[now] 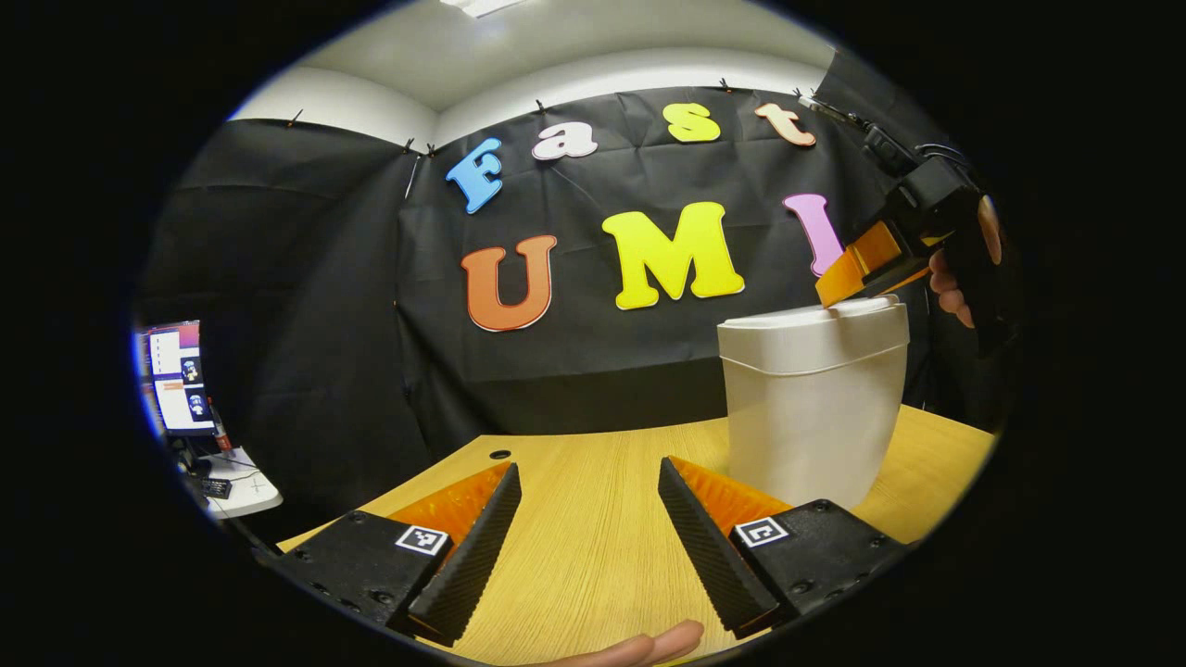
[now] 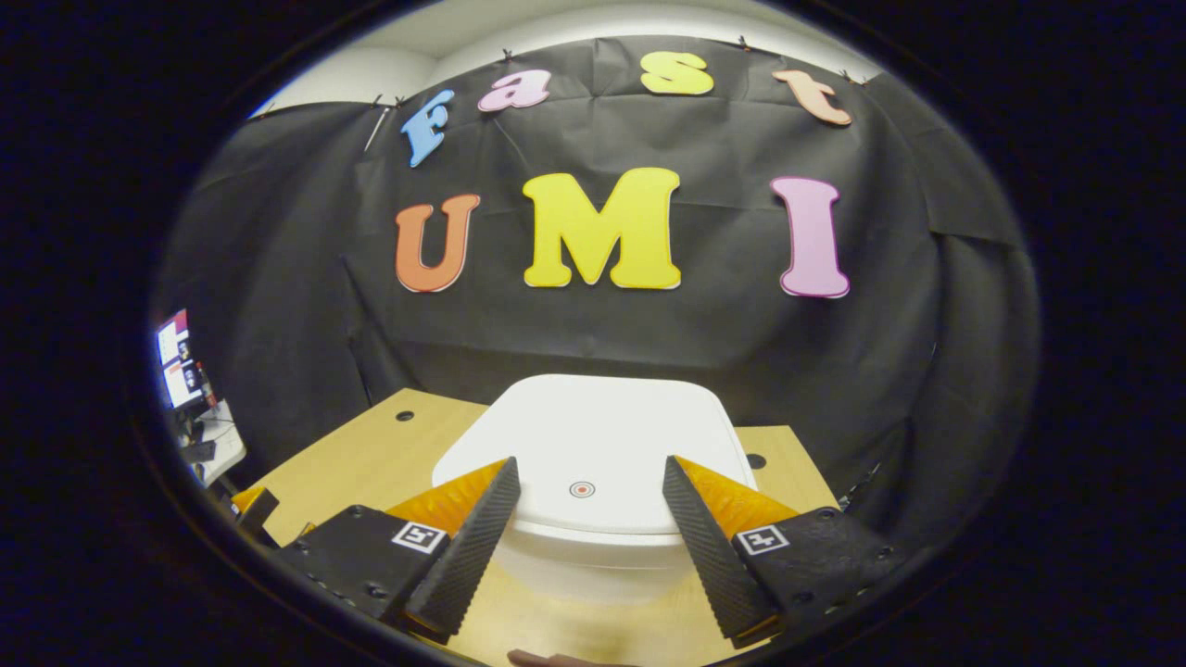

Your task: Press the lid of the desktop garbage bin to open it, pick up the crumpled paper on the desktop and throw it into the bin, then pick up the pop can on the desktop and drop it into the bin, and finally close the garbage bin lid.

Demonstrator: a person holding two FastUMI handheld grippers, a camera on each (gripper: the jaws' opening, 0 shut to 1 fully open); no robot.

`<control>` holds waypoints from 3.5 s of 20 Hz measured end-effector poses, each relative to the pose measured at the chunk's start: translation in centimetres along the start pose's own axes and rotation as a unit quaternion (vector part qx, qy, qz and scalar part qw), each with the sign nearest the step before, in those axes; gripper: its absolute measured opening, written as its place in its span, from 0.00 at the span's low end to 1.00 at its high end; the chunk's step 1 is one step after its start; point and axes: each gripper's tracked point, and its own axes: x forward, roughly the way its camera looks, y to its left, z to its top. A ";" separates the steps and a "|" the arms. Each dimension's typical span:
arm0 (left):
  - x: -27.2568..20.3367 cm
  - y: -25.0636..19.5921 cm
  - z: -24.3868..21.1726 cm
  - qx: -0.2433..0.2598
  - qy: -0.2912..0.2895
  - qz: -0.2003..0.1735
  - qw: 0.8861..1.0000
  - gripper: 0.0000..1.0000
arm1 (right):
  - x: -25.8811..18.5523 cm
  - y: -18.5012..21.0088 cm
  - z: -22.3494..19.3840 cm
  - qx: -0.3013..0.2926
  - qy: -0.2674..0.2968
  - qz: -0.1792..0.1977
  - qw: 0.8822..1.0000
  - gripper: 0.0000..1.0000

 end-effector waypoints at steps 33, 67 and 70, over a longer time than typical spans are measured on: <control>-0.1 -4.1 0.0 -0.065 0.001 -0.040 0.997 0.97 | -1.3 -2.0 -1.2 -0.035 -0.010 0.014 0.999 0.98; -3.4 -6.4 1.3 -0.040 -0.010 -0.036 0.999 0.96 | -11.5 -14.2 -15.0 0.046 -0.115 -0.069 0.990 0.96; -3.4 -6.3 0.7 -0.043 -0.002 -0.039 0.998 0.96 | -11.9 -14.1 -15.6 0.037 -0.112 -0.070 0.991 0.96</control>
